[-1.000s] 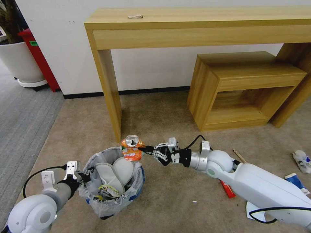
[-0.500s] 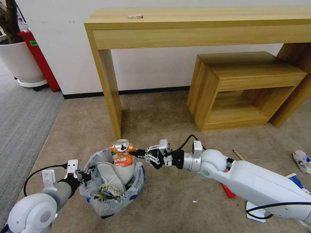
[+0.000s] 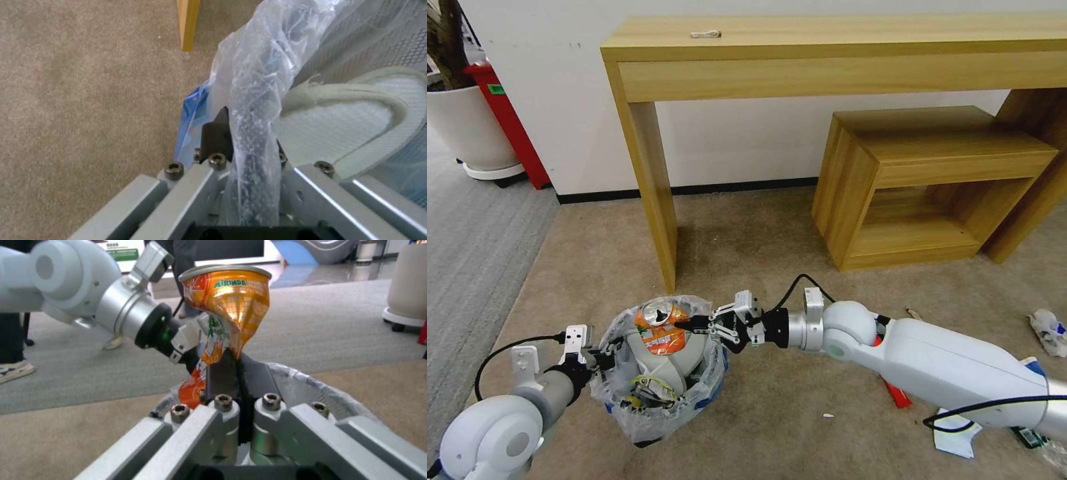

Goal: Pick up the trash bin and place the garbage on the floor into it.

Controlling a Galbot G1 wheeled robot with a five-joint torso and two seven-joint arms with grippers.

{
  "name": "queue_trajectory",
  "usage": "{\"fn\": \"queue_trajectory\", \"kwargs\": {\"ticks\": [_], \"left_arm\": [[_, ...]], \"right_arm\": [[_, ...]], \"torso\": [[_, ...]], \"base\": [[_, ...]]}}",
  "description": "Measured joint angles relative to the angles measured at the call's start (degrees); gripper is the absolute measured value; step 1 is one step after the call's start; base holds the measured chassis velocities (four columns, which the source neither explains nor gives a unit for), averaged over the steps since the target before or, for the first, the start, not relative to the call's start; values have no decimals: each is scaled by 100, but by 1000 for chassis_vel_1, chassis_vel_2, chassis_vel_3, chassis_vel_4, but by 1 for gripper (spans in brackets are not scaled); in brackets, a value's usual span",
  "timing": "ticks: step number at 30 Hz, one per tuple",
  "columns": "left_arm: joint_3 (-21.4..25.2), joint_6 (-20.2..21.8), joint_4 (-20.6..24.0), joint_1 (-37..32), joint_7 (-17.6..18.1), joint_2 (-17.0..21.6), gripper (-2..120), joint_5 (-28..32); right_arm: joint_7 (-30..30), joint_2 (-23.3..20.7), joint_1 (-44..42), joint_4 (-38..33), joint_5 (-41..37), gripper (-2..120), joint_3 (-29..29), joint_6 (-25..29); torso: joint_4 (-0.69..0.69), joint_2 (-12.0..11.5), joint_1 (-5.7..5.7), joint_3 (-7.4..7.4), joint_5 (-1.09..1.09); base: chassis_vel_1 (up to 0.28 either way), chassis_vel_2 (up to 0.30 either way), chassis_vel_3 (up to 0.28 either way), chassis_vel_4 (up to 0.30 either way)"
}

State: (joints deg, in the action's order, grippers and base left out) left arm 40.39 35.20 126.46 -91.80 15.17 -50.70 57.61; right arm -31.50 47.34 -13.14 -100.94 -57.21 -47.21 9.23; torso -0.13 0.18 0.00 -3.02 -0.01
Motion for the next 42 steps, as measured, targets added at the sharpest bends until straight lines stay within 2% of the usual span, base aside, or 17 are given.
{"fn": "queue_trajectory", "kwargs": {"ticks": [13, 42], "left_arm": [[66, 3, 124, -1, 26, 46, 0, 94], [83, 0, 153, 66, 60, 105, 0, 204]], "right_arm": [[-14, 327, 235, 336, -34, 0, -337, 8], [-30, 564, 506, 755, 44, 0, -919, 71]], "torso": [[0, 0, 0, 0, 0], [0, 0, 0, 0, 0]], "base": [[0, 0, 0, 0], [0, 0, 0, 0]]}}
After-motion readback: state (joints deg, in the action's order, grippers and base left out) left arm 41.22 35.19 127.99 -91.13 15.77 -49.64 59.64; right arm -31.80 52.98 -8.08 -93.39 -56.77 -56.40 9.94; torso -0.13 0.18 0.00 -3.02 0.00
